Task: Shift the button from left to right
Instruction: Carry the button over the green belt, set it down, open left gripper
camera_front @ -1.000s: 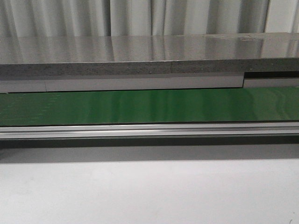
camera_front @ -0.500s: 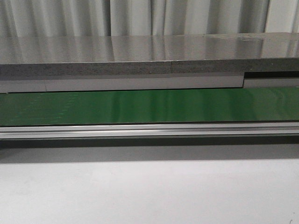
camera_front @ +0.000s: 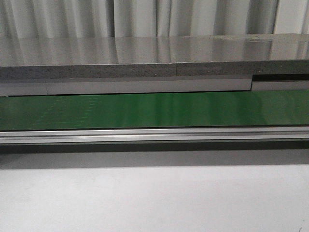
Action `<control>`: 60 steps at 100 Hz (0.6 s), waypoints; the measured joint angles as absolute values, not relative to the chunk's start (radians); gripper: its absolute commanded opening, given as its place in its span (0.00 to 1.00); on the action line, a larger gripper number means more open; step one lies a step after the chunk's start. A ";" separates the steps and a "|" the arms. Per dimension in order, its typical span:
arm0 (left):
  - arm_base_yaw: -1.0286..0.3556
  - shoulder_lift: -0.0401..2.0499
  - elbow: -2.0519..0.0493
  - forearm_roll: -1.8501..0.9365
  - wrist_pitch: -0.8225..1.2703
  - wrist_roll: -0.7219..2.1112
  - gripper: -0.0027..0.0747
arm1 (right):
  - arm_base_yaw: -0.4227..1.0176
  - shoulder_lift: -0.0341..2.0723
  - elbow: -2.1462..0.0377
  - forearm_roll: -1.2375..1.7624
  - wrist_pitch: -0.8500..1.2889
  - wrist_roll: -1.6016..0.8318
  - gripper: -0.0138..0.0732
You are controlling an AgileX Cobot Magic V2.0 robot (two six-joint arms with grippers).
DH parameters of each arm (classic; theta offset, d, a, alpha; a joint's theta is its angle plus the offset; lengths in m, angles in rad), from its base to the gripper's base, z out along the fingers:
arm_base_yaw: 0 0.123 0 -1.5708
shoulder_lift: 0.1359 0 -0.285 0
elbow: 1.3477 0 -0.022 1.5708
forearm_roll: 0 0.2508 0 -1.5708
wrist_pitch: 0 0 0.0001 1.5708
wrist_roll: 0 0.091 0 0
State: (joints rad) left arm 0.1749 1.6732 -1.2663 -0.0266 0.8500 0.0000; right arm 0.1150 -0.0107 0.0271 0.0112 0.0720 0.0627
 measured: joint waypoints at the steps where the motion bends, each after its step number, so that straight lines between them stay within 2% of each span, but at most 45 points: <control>1: 0.170 1.673 -1.266 -0.027 0.850 0.000 0.01 | 0.115 -0.011 0.027 0.011 0.072 0.063 0.08; 15: 0.111 1.673 -1.266 -0.021 0.851 0.000 0.02 | 0.115 -0.011 0.027 0.011 0.072 0.063 0.08; 22: 0.101 1.673 -1.266 -0.019 0.851 0.000 0.07 | 0.115 -0.011 0.027 0.011 0.072 0.063 0.08; 36: 0.099 1.673 -1.266 -0.014 0.854 0.000 0.28 | 0.115 -0.011 0.027 0.011 0.072 0.063 0.08; 48: 0.099 1.673 -1.266 -0.012 0.854 0.005 0.53 | 0.115 -0.011 0.027 0.011 0.072 0.063 0.08; 60: 0.099 1.673 -1.266 -0.012 0.854 0.007 0.68 | 0.115 -0.011 0.027 0.011 0.072 0.063 0.08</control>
State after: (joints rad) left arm 0.0992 1.6732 -1.2663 -0.0123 0.8539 0.0069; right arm 0.1150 -0.0107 0.0271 0.0112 0.0720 0.0627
